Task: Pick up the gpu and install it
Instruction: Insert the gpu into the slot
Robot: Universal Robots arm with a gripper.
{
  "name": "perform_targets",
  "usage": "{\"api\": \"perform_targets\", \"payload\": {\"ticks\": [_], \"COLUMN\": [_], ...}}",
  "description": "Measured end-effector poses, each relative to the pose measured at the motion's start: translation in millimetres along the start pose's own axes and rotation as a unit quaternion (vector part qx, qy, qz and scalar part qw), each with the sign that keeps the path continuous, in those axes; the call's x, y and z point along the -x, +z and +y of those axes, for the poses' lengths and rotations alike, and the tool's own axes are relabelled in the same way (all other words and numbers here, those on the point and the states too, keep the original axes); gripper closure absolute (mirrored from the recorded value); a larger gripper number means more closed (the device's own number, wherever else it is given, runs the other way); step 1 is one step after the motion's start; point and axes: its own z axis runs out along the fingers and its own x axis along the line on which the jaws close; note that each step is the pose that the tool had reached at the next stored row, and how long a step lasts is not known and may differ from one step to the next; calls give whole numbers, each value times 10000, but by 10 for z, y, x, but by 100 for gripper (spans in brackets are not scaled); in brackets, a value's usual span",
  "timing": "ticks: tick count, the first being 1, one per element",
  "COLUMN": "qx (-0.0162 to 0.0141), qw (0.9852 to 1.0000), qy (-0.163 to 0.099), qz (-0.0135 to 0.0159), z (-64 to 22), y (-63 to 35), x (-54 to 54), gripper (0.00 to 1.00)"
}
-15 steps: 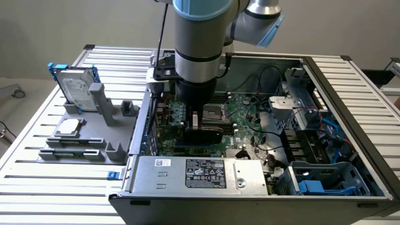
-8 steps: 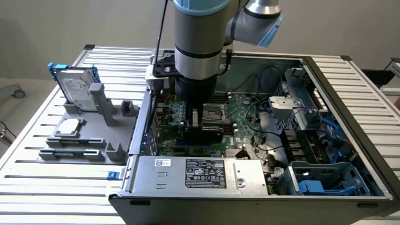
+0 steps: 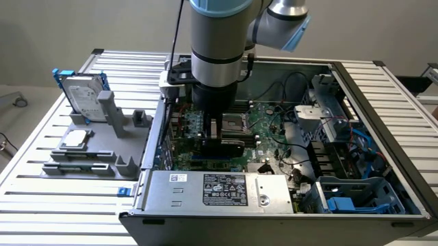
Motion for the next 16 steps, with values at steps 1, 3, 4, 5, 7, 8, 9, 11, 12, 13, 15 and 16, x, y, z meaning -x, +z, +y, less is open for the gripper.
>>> {"api": "perform_targets", "payload": {"ticks": [1,3,4,5,7,8,9,11,12,13,15,16], "qx": [0,0,0,0,0,0,0,0,1,1,2,1], "qw": [10000,10000,10000,10000,10000,10000,10000,10000,10000,10000,10000,10000], "qy": [0,-4,-4,-5,-6,-8,-10,-12,-13,-14,-17,-19], "qz": [-3,-2,-2,-2,-3,-3,-3,-3,-2,-2,-2,-3], "z": [0,0,0,1,3,3,3,4,4,4,4,4], "y": [0,0,1,2,4,5,5,6,4,3,-1,0], "x": [0,-1,-1,-2,-1,-1,-2,-4,-6,-7,-10,-11], "gripper": [56,56,56,56,56,56,56,56,56,56,56,56]}}
